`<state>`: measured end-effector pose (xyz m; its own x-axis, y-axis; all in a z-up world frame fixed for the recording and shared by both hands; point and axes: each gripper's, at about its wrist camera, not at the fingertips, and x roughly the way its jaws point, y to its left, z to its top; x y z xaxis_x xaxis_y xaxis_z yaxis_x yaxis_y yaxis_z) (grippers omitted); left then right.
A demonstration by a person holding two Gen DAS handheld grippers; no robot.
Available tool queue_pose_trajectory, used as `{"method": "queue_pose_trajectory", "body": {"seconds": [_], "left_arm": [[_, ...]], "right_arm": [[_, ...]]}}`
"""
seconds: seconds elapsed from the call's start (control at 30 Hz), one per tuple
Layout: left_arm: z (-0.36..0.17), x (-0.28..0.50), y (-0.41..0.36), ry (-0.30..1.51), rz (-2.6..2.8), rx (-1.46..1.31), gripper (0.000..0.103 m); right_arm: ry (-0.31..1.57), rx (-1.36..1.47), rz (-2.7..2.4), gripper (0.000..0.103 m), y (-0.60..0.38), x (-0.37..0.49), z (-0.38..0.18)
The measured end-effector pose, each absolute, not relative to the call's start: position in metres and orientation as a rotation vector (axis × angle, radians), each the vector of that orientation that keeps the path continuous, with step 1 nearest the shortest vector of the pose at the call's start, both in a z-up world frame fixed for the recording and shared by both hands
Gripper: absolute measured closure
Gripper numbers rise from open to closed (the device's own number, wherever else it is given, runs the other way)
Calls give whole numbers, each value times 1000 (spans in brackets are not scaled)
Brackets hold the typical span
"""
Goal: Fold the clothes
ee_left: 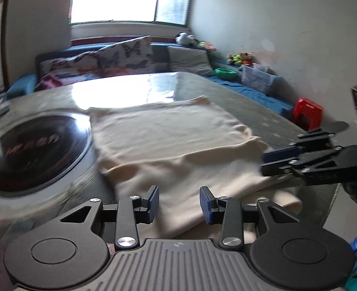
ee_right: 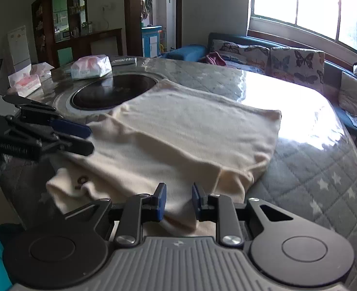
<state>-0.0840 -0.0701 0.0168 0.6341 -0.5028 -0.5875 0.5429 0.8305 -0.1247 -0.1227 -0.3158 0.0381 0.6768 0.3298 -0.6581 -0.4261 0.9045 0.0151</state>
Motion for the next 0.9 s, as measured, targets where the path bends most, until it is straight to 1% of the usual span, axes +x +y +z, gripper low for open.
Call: {"method": "queue_pose_trajectory", "body": {"seconds": [0.2,0.37,0.57,0.73,0.9], "left_arm": [[15,-80,-60,685,-573,45,63],[25,-64,-68,654,-583,3,63],[12,-37,-63,701,-523,-43,64],[17,-42,-47,696,-491,-29,63],[31,-71,-42,651,-536,69,63]], "right_arm": [[704,-138,421,81,-316,-127,42],[688,-123,415,80,-315,-121,44],[710,-118,405,80,-317,-116,35],[706,-127,416,80,-318,-118,38],[717,-161,429,79,-317,-120,38]]}}
